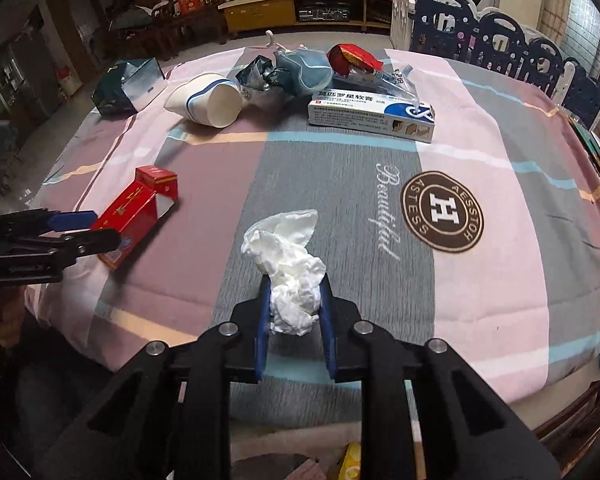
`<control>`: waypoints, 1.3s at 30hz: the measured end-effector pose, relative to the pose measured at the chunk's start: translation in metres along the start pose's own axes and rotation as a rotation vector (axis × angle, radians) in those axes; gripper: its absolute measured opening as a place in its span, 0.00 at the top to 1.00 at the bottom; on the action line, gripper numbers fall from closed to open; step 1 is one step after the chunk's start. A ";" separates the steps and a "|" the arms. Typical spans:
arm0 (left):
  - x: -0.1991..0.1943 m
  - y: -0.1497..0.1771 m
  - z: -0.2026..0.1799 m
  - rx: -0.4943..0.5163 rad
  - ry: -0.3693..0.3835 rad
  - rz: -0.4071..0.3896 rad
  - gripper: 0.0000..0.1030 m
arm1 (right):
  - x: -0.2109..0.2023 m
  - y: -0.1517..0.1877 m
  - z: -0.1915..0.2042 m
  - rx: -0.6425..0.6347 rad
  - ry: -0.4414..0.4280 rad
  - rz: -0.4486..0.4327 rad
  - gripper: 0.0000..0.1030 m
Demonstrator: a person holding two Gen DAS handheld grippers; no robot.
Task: Collect trash
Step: 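Move both tools back to the table toward the red cigarette box and tissue, then grasp the white tissue with the right tool while the left tool grasps the red cigarette box, then carry both items over the wastebasket and open both tools to drop them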
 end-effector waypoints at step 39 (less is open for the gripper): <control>-0.262 0.041 -0.075 0.094 -0.189 -0.513 0.45 | -0.216 0.057 0.020 0.055 0.124 -0.286 0.78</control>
Point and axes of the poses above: each gripper's, at about its wrist camera, not at the fingertips, and x roughly the way its jaws point, z to its left, y to its underside, the point moved 2 cm from there along x, roughly the way its jaws point, and after that the axes turned 6 degrees about -z, right-handed, at the moved point
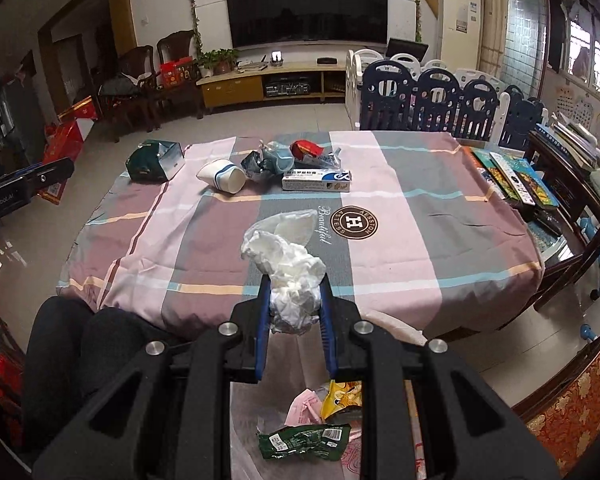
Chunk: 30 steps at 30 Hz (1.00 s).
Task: Collect trash
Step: 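Carry both items over the wastebasket and open both tools to drop them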
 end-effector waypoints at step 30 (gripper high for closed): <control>-0.098 0.024 -0.129 0.171 0.194 -0.055 0.45 | -0.102 0.030 -0.036 0.008 0.015 -0.097 0.78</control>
Point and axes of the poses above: each gripper's, at about its wrist camera, not at the fingertips, and x roughly the way its jaws point, z to its left, y to its underside, the point moved 2 cm from there along x, roughly the way its jaws point, and after that the axes turned 6 degrees about -z, right-handed, at the moved point
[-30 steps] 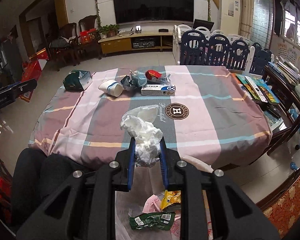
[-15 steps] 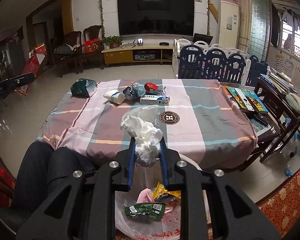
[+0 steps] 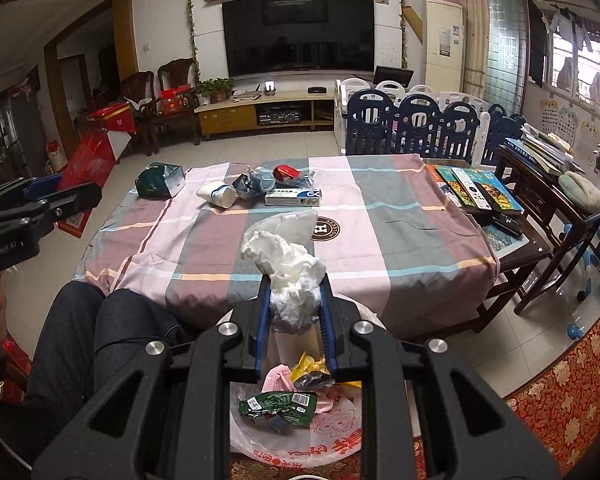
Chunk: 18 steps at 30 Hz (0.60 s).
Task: Collect trash
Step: 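Carry both items over the wastebasket and open both tools to drop them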
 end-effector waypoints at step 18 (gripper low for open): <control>0.022 0.007 -0.009 0.020 0.047 0.063 0.45 | 0.062 0.062 -0.004 0.064 -0.043 0.261 0.77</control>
Point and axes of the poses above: each gripper's, at about its wrist camera, not at the fingertips, and x roughly the way its jaws point, z to its left, y to its underside, the point moved 2 cm from there along x, roughly the way its jaws point, and after that the axes turned 6 degrees about -z, right-handed, at the moved point
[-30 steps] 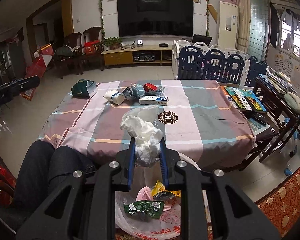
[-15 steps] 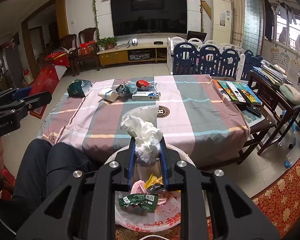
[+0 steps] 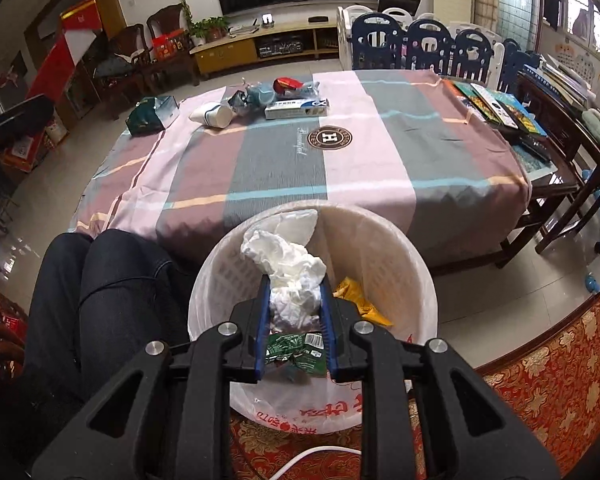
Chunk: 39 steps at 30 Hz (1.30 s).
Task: Collect trash
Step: 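Carry both items over the wastebasket and open both tools to drop them, then move both tools back to the table toward the paper cup and green wrapper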
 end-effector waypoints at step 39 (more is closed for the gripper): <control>0.127 0.120 0.266 -0.588 -0.292 0.302 0.14 | 0.014 -0.032 -0.019 0.075 0.025 -0.071 0.35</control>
Point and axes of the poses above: each gripper's, at about its wrist camera, not at the fingertips, and x roughly the way its jaws point, z to its left, y to its underside, the point moved 2 cm from there along x, roughly the way its jaws point, and after that the axes turned 6 degrees about -z, right-handed, at the moved point
